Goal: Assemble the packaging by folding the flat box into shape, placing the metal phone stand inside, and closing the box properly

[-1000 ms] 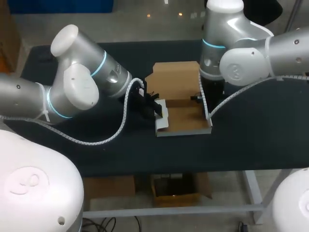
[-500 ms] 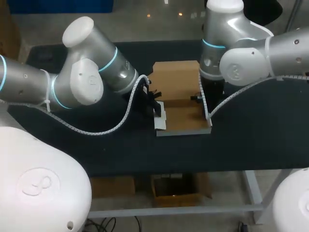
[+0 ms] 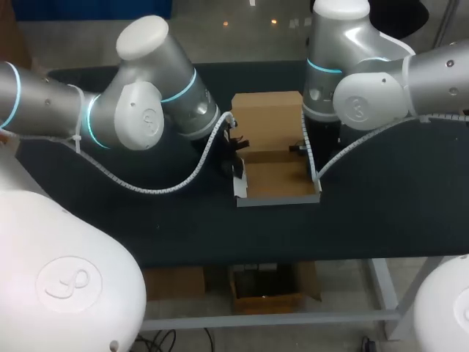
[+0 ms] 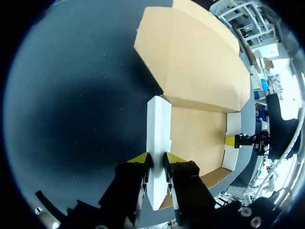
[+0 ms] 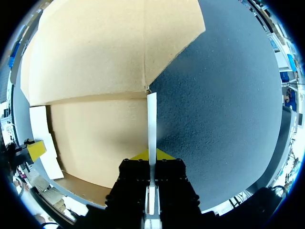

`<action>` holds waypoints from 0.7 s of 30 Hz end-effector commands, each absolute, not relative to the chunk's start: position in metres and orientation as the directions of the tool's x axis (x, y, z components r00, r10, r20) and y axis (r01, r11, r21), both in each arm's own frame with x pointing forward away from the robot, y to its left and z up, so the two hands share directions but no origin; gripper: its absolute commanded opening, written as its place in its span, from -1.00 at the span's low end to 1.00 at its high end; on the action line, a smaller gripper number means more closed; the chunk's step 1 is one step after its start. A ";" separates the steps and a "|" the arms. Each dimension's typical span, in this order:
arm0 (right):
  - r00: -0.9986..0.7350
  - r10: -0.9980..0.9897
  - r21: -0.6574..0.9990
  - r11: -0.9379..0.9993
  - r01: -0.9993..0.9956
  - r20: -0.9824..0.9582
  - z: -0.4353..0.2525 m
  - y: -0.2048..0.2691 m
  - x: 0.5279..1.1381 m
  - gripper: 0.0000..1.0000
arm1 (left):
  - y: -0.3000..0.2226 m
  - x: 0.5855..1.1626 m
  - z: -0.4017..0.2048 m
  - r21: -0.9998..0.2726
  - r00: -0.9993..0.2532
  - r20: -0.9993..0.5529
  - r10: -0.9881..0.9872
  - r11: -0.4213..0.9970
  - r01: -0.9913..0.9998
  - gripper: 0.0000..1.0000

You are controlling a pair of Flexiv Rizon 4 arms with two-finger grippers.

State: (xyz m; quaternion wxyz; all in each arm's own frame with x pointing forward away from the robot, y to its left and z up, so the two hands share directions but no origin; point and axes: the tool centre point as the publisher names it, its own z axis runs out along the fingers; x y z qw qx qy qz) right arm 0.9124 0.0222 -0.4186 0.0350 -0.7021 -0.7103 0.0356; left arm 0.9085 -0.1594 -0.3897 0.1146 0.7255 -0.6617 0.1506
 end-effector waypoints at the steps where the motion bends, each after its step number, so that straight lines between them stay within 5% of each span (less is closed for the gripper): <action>1: -0.011 1.000 -0.100 0.011 0.995 -0.002 -0.419 0.023 0.912 -1.00 | -0.164 0.912 -0.395 -0.029 0.100 0.152 -0.983 -0.106 -0.994 -0.62; 21: -0.011 1.000 -0.100 0.011 0.995 -0.002 -0.419 0.023 0.912 -1.00 | -0.164 0.909 -0.407 -0.011 0.102 0.064 -0.993 -0.103 -0.995 -0.70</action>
